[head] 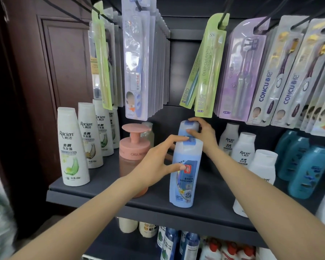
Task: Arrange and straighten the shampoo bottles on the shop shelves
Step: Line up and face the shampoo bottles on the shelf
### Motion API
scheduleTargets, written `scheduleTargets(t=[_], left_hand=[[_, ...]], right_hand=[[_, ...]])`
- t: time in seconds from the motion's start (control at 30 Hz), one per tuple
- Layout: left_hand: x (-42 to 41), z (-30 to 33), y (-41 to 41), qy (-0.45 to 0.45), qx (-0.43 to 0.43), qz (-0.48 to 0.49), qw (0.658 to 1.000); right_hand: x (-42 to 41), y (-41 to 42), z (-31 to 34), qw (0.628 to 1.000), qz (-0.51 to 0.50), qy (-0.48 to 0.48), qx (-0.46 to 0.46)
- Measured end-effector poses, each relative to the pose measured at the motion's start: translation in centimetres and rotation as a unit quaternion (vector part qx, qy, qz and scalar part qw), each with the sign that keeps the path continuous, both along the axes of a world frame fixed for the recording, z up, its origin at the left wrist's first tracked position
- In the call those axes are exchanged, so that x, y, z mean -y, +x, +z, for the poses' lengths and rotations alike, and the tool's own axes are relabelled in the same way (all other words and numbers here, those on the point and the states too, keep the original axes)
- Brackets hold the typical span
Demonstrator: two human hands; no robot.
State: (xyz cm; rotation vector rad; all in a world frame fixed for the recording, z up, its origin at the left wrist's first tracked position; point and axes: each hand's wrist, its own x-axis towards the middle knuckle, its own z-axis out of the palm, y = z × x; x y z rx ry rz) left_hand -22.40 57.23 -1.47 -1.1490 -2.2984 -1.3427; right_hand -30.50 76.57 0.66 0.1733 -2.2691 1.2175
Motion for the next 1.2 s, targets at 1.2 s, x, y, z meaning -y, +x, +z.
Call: scheduleTargets(t=[1.2], left_hand=[[-0.6, 1.4, 3.8, 0.074, -0.096, 0.107, 0.987]], right_hand=[[0.3, 19.8, 3.9, 0.973, 0.010, -0.228, 0.039]])
